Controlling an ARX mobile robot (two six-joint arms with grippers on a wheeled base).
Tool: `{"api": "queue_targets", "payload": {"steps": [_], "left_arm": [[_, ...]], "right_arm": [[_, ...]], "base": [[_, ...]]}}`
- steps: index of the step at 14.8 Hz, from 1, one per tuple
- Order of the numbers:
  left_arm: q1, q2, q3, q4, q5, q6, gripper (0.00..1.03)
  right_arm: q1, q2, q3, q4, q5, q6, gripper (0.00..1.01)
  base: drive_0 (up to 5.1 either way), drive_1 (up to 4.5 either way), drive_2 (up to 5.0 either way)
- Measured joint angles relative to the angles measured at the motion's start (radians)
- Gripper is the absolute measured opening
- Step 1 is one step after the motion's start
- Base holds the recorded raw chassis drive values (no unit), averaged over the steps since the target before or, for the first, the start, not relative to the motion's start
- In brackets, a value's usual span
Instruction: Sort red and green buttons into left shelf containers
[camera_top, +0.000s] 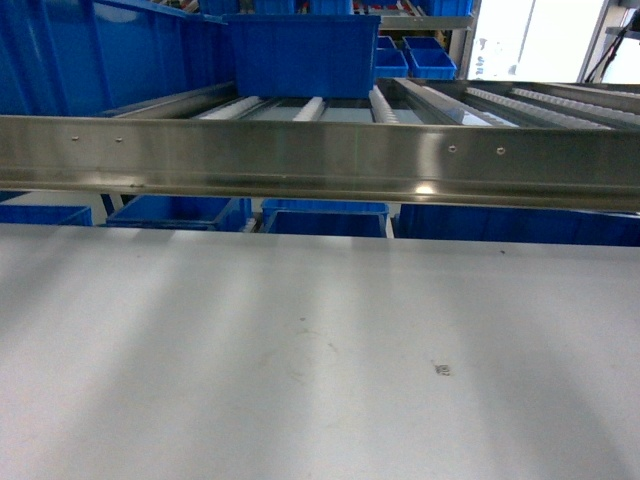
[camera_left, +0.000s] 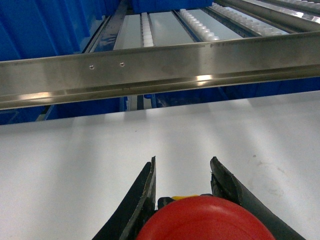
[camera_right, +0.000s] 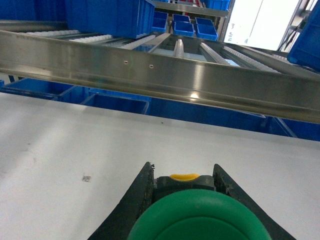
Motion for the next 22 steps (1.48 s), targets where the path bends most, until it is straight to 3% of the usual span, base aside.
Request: {"api": "queue_targets", "payload": {"steps": [22], "left_arm": [[-0.001,0.001,-0.002,0.0,0.0,0.0,0.29]], "right_arm": [[0.0,0.0,-0.001,0.001,0.0,0.0,0.28]], "base": [[-4.9,2.33,2.5]]}}
